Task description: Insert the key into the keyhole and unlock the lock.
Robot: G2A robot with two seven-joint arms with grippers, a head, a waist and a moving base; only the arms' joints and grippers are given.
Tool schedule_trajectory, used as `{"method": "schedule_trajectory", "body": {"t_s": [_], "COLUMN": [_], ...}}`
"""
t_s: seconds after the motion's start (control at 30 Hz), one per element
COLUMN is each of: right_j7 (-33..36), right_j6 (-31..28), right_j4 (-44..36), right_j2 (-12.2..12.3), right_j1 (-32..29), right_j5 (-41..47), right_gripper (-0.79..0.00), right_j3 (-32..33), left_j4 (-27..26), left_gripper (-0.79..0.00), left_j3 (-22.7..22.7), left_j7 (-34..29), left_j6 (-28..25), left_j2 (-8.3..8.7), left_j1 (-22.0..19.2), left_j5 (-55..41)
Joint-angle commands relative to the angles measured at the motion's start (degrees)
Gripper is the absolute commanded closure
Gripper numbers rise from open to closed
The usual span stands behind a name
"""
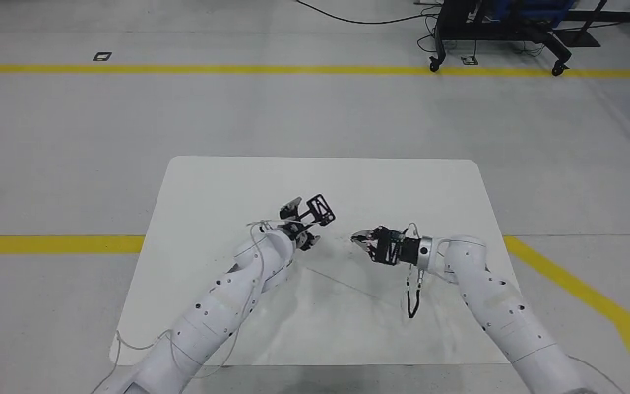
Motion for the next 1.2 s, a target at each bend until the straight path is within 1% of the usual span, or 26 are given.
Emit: {"method": "schedule_trajectory", "body": {"t_s": [0.0, 0.07, 0.17, 0.2, 0.27, 0.33, 0.37, 0.4, 0.6, 0.67, 0.7, 0.73, 0.77, 0.8, 0.83, 0.87, 0.93, 0.97, 1.0, 1.03, 1.07, 1.1, 1.17], "right_j7": [-1.3, -1.7, -1.6, -2.2, -2.2, -2.2, -2.2, -2.2, -2.2, -1.8, -2.3, -3.3, -4.1, -4.7, -6.0, -6.2, -6.0, -5.4, -4.5, -3.6, -2.6, -0.9, 3.0], "right_j6": [-0.4, -0.7, -2.0, -3.6, -3.6, -3.6, -3.6, -3.6, -3.6, -3.2, -4.9, -7.6, -9.9, -11.2, -11.2, -11.2, -11.2, -11.2, -11.2, -11.2, -11.2, -11.2, -11.2], "right_j4": [-2.1, -4.6, -9.1, -10.2, -10.2, -10.2, -10.2, -10.2, -10.2, -9.4, -8.9, -8.1, -7.6, -6.8, -6.7, -6.4, -6.2, -6.0, -5.8, -5.8, -5.9, -5.5, -5.3], "right_j2": [0.6, 1.2, 2.1, 2.2, 2.2, 2.2, 2.2, 2.2, 2.2, 2.1, 2.0, 1.9, 1.8, 1.7, 1.6, 1.6, 1.9, 2.1, 2.4, 2.7, 3.0, 3.3, 4.0], "right_j1": [-1.6, -3.5, -6.9, -7.8, -7.8, -7.8, -7.8, -7.8, -7.8, -7.9, -7.9, -7.3, -6.6, -6.1, -6.0, -5.5, -4.4, -3.9, -3.4, -3.0, -2.8, -2.6, -1.1], "right_j5": [-0.6, -1.2, -1.1, -0.4, -0.4, -0.4, -0.4, -0.4, -0.4, 1.5, 3.9, 6.9, 9.7, 12.8, 16.7, 19.7, 26.4, 29.4, 32.3, 35.1, 38.4, 42.4, 47.9], "right_gripper": [0.0, 0.0, 0.0, 0.0, 0.0, 0.0, 0.0, 0.0, 0.0, 0.0, 0.0, 0.0, 0.0, 0.0, 0.0, 0.0, 0.0, 0.0, 0.0, 0.0, 0.0, 0.0, 0.0], "right_j3": [1.4, 2.8, 4.7, 4.8, 4.8, 4.8, 4.8, 4.8, 4.8, 4.8, 4.4, 4.1, 4.0, 3.8, 2.4, 1.2, -0.9, -2.0, -2.8, -3.7, -4.8, -6.2, -6.5], "left_j4": [-0.9, -3.1, -9.0, -11.7, -18.2, -24.5, -27.0, -27.9, -27.9, -27.9, -27.8, -27.7, -27.8, -27.8, -27.9, -27.6, -25.5, -23.7, -22.3, -20.4, -17.9, -16.2, -16.2], "left_gripper": [-0.785, -0.785, -0.785, -0.785, -0.785, -0.785, -0.785, -0.785, -0.785, -0.785, -0.785, -0.785, -0.785, -0.785, -0.785, -0.785, -0.785, -0.785, -0.785, -0.785, -0.785, -0.785, -0.785], "left_j3": [-0.5, -1.4, -3.9, -5.0, -8.0, -12.4, -15.1, -16.1, -16.1, -16.1, -16.1, -16.5, -17.7, -19.2, -21.2, -23.1, -27.6, -29.7, -30.9, -31.1, -31.2, -30.9, -30.9], "left_j7": [0.6, 0.9, 1.1, 1.1, 3.0, 7.5, 10.2, 11.1, 11.1, 11.1, 11.5, 13.6, 16.4, 19.3, 22.5, 25.0, 29.2, 29.0, 29.7, 31.2, 30.9, 29.6, 29.6], "left_j6": [0.5, 0.9, 1.4, 1.5, 1.6, 0.8, 0.5, 1.0, 1.0, 1.0, 0.9, 1.3, 1.8, 1.3, 0.0, -2.9, -11.3, -13.3, -14.3, -15.9, -17.3, -17.7, -17.7], "left_j2": [-0.01, 0.17, 0.89, 1.26, 2.26, 3.52, 4.18, 4.39, 4.39, 4.39, 4.38, 4.34, 4.31, 4.35, 4.4, 4.53, 4.89, 5.12, 5.15, 4.97, 4.87, 4.81, 4.81], "left_j1": [0.2, 0.6, 2.5, 3.4, 6.5, 11.3, 14.2, 15.2, 15.2, 15.2, 15.5, 16.3, 17.1, 17.9, 18.6, 19.1, 18.9, 18.1, 17.2, 16.6, 15.3, 14.3, 14.3], "left_j5": [0.2, 0.8, 2.8, 3.8, 6.9, 7.8, 8.1, 8.5, 8.5, 8.5, 8.0, 5.7, 2.0, -2.6, -8.4, -14.0, -26.7, -29.7, -32.9, -38.8, -43.2, -45.2, -45.2]}}
